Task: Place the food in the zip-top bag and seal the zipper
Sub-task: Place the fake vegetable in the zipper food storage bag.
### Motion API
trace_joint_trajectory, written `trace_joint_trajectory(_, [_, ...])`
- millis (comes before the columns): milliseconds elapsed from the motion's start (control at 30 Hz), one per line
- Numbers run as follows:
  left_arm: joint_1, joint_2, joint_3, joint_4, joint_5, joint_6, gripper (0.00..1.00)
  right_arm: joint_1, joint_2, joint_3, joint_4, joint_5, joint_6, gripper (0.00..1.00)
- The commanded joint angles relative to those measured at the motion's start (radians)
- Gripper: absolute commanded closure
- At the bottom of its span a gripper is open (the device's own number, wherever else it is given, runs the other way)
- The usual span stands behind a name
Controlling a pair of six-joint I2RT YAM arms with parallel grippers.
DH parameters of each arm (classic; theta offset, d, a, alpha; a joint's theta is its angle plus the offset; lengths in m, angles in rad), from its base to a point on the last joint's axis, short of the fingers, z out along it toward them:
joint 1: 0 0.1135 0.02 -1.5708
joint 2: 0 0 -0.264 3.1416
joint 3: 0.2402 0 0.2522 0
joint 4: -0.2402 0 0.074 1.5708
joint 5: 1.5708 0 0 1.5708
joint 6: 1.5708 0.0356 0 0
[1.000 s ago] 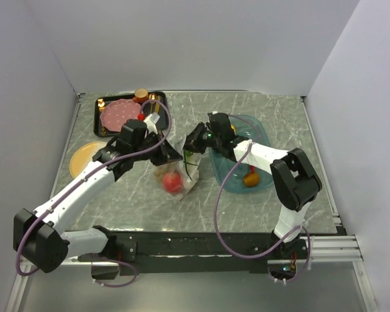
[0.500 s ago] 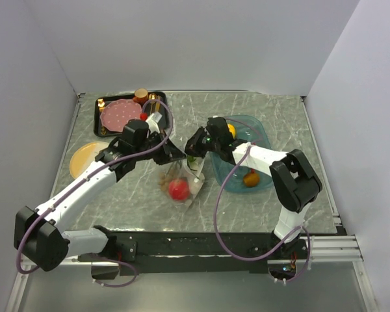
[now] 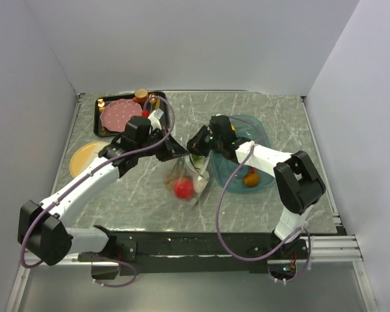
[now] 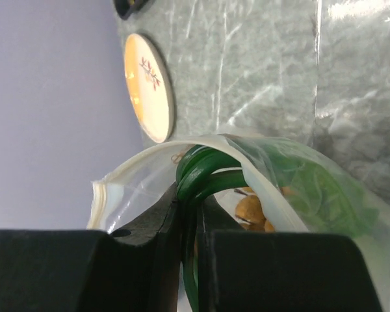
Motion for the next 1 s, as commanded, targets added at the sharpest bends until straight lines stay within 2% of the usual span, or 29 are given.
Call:
trace_joint_trajectory(0, [-0.004, -0.017, -0.005, 0.149, 0.089, -0.041, 0.99, 0.047, 0.030, 0.103, -0.076, 0.066, -0.095, 1.00])
trace_joint_trajectory(67, [-0.002, -0.035, -0.012, 0.157, 0.065, -0.044, 0.99, 0.079, 0.032, 0.147, -0.205, 0.201, -0.158, 1.00])
trace_joint_trajectory(200, [-0.002, -0.041, 0.027, 0.130, 0.011, -0.021, 0.99, 0.135, 0.017, 0.100, -0.230, 0.273, -0.290, 1.00])
trace_joint_trajectory(333, [-0.001, -0.029, 0.073, 0.089, -0.044, -0.001, 0.99, 0.152, -0.027, -0.004, -0.207, 0.292, -0.327, 1.00])
trace_joint_trajectory(467, [0.013, -0.070, 0.067, 0.079, -0.133, -0.021, 0.99, 0.168, -0.031, -0.015, -0.270, 0.330, -0.361, 1.00])
trace_joint_trajectory(700, [0.051, -0.074, 0.047, 0.032, -0.152, -0.003, 0.99, 0.172, -0.097, -0.029, -0.255, 0.298, -0.432, 1.00])
trace_joint_trajectory(800, [0.056, -0.094, 0.025, 0.062, -0.160, -0.009, 0.99, 0.150, -0.160, -0.049, -0.215, 0.260, -0.435, 0.87])
trace_joint_trajectory(833, [0.056, -0.088, 0.025, 0.059, -0.158, 0.002, 0.99, 0.144, -0.177, -0.047, -0.207, 0.240, -0.439, 0.61])
trace_joint_trajectory(867, [0.056, -0.081, 0.030, 0.052, -0.161, 0.008, 0.99, 0.138, -0.206, -0.044, -0.207, 0.240, -0.447, 0.51])
trace_joint_trajectory(967, [0.056, -0.061, 0.041, 0.033, -0.172, 0.034, 0.99, 0.118, -0.238, -0.012, -0.232, 0.205, -0.475, 0.37])
